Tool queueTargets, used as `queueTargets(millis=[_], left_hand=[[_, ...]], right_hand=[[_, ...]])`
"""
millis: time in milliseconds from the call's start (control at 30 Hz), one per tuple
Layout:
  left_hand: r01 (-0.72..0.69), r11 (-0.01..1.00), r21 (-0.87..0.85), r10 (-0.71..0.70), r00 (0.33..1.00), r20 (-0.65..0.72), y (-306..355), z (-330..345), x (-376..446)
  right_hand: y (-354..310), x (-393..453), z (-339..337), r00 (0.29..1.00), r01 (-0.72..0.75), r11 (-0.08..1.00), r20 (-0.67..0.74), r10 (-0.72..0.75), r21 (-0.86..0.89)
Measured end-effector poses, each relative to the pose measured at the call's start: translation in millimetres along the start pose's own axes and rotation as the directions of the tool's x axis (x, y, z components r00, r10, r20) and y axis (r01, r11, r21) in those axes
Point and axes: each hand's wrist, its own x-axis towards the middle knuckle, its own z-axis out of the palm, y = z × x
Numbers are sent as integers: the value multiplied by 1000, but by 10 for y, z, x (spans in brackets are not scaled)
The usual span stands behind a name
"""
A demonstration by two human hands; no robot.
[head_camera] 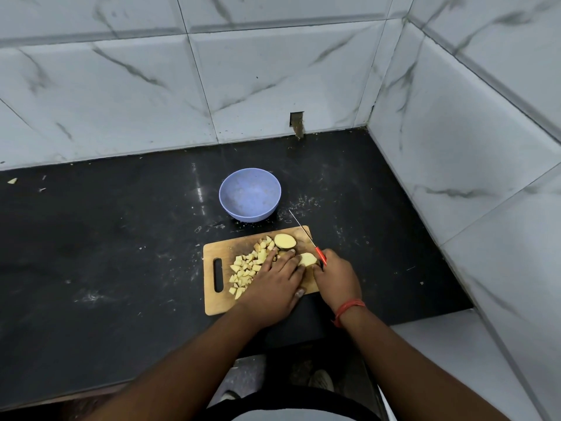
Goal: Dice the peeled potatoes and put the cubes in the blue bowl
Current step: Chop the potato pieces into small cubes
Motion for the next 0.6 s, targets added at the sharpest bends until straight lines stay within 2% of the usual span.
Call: queueTargets(millis=[233, 400, 500, 600], left_hand=[[12, 999, -30, -12, 1000, 15, 18, 5, 34], [10, 999, -34, -10, 1000, -16, 12, -14, 14], [5, 1000, -15, -5, 1000, -13, -6, -13, -7], [-3, 1000, 7, 3, 1000, 16, -22, -2, -13]], right_hand=[[-24, -59, 54, 997, -82, 972, 25, 79, 220], [-58, -109, -52, 997, -68, 947, 0, 72, 313], [-21, -248, -131, 997, -48, 967, 68, 32, 251], [37, -411, -154, 983, -11, 999, 186, 3, 45]])
